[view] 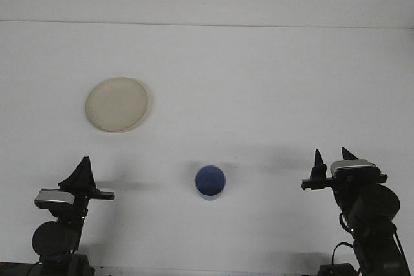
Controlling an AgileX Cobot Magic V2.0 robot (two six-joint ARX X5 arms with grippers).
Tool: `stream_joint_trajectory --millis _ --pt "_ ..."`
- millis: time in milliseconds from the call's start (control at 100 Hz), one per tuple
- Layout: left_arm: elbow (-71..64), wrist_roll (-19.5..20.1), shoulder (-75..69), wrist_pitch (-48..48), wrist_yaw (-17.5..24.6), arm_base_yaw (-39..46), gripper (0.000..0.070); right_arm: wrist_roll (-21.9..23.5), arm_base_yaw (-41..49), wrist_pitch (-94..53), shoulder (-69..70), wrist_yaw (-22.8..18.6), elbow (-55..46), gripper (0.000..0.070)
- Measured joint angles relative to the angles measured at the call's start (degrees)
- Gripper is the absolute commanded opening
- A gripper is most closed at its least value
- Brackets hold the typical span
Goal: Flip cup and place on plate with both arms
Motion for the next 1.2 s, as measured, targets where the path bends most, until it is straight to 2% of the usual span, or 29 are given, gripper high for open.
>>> stream_joint_trajectory --millis 840,1030,1200 --pt "0.0 -0.8 0.0 -0.4 0.0 0.0 0.0011 0.0 0.0 0.4 0.0 0.0 0.0 0.0429" --pt "4.8 -1.4 0.5 -10.4 0.0 0.0 0.0011 0.0 0.0 0.4 0.0 0.0 0.0 0.0429" --pt "15.3 -5.3 3.3 -18.6 0.0 0.0 0.0011 0.0 0.0 0.4 0.0 0.0 0.0 0.0429"
